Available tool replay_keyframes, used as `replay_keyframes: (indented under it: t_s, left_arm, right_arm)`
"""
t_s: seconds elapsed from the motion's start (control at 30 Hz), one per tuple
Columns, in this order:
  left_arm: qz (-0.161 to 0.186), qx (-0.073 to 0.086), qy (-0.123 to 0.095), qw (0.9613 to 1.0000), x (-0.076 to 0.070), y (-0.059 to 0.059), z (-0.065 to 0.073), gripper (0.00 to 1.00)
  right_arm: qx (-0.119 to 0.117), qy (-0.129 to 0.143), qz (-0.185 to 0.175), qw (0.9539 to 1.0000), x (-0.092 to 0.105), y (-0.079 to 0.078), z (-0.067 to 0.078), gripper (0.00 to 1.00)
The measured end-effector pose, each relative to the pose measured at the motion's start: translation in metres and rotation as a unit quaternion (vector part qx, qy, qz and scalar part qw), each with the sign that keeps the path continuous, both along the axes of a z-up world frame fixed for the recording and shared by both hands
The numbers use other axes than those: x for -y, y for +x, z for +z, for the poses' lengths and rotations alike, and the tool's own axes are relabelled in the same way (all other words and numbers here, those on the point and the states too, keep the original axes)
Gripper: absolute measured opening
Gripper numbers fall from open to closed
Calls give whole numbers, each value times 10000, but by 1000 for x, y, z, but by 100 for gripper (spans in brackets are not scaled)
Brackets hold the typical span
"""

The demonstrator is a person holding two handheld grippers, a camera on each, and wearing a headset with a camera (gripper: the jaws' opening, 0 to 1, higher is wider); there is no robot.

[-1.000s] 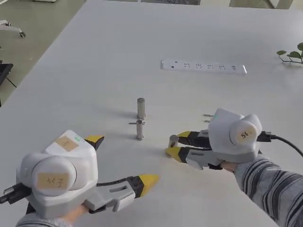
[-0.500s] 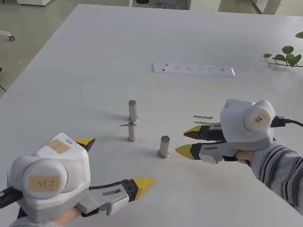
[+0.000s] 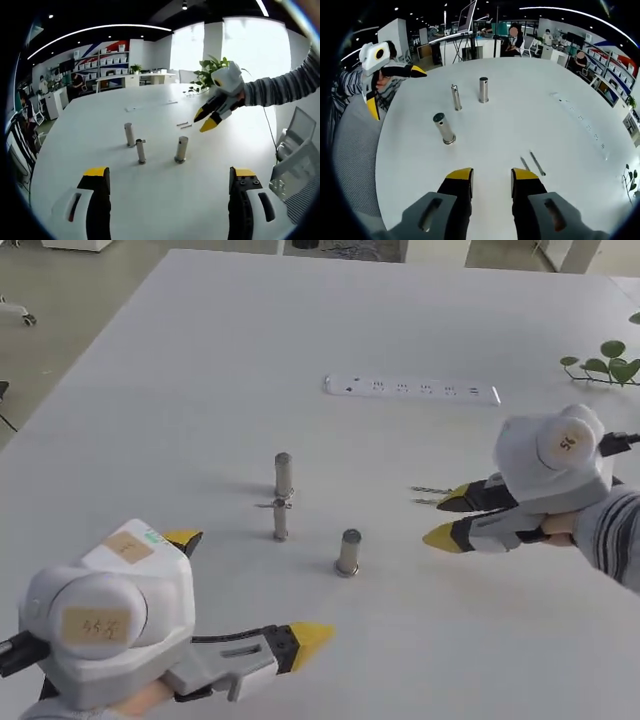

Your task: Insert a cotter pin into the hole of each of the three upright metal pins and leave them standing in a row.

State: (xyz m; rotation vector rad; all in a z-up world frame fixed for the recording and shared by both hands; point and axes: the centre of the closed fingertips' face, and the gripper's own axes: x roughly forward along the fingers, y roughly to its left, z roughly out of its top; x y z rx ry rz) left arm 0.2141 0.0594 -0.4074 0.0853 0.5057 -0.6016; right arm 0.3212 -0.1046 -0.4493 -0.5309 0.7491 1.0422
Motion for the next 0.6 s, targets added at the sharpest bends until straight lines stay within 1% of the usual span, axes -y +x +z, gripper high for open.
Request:
replay_keyframes:
  t_s: [0.07, 0.13, 0.2, 0.3, 0.33, 0.43, 0.47, 0.5, 0.6]
  left_arm:
    - [-8, -5, 35, 10000, -1, 1, -1, 99]
    - [35, -28, -23, 10000, -2, 3, -1, 98]
    - [92, -68, -92, 9999, -4, 5, -1, 98]
    - [135, -66, -130, 9998, -7, 7, 0, 96]
    - [146, -58, -128, 9998, -7, 7, 1, 96]
    - [150, -3, -122, 9998, -10, 9, 1, 95]
    - [169, -13, -137, 9998, -11, 9, -1, 94]
    - [183, -43, -144, 9997, -11, 9, -2, 94]
    - [203, -92, -145, 9996, -13, 7, -5, 93]
  right_arm:
    - [-18, -174, 9, 9998, 5, 8, -3, 25]
    - [-132, -391, -133, 9991, 12, 15, -7, 23]
    - [-176, -444, -124, 9988, 13, 19, -9, 21]
    - [-229, -766, -75, 9968, 19, 27, -17, 21]
    - [-218, -793, -54, 9966, 19, 29, -18, 20]
    - [-287, -922, -28, 9953, 21, 34, -23, 17]
    - [-301, -1072, 9, 9938, 24, 35, -27, 16]
    - [-303, -1127, 30, 9932, 24, 36, -28, 16]
    - [-332, -1183, 45, 9924, 24, 39, -32, 14]
